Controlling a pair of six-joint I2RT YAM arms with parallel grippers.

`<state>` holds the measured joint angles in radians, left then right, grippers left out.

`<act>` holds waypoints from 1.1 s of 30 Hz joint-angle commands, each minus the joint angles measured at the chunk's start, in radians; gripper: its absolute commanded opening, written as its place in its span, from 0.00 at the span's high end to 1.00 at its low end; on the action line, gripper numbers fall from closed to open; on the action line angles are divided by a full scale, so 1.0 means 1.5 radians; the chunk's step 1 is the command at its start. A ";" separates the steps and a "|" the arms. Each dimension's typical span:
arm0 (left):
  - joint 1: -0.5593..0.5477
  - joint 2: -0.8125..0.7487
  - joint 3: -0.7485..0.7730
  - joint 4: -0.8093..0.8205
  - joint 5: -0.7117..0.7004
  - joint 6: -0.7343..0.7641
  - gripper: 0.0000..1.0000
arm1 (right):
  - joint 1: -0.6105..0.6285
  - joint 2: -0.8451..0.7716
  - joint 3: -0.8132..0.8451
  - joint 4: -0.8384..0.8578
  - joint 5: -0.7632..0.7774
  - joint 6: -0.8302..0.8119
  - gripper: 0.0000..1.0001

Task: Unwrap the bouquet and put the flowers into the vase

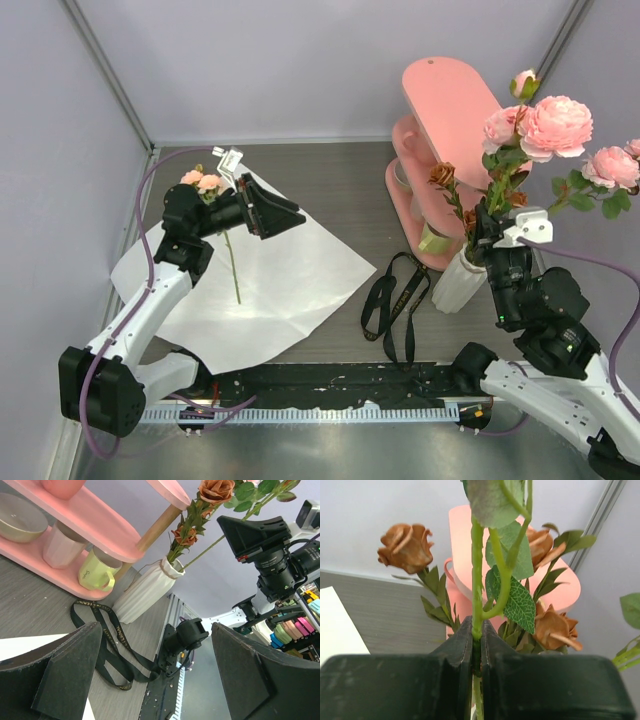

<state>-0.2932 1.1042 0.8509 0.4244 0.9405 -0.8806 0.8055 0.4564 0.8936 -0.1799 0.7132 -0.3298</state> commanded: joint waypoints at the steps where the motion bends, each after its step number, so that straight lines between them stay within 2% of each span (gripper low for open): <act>1: -0.004 -0.014 0.026 0.010 0.011 0.011 0.05 | 0.000 -0.023 -0.041 0.035 0.017 0.026 0.99; 8: -0.008 -0.017 0.027 0.003 0.010 0.015 0.05 | -0.001 -0.050 -0.058 -0.014 0.038 0.064 0.94; 17: -0.010 -0.019 0.028 -0.005 0.009 0.021 0.05 | 0.000 -0.061 -0.066 -0.076 0.049 0.095 0.80; 25: -0.015 -0.020 0.030 -0.021 0.006 0.034 0.05 | 0.000 -0.060 -0.064 -0.087 0.063 0.101 0.63; 28: -0.017 -0.021 0.031 -0.027 0.005 0.039 0.05 | 0.000 -0.048 -0.048 -0.109 0.071 0.120 0.54; 31: -0.017 -0.021 0.032 -0.035 0.002 0.045 0.05 | 0.000 -0.020 -0.012 -0.163 0.073 0.160 0.34; 32: -0.017 -0.020 0.032 -0.036 0.002 0.046 0.05 | 0.001 -0.012 0.008 -0.192 0.077 0.174 0.16; 33: -0.018 -0.021 0.033 -0.037 0.001 0.047 0.05 | 0.000 0.006 0.020 -0.206 0.084 0.204 0.11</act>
<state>-0.3141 1.0985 0.8520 0.3721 0.9428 -0.8364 0.8055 0.4084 0.8295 -0.4149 0.8028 -0.1402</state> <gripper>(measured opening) 0.949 0.801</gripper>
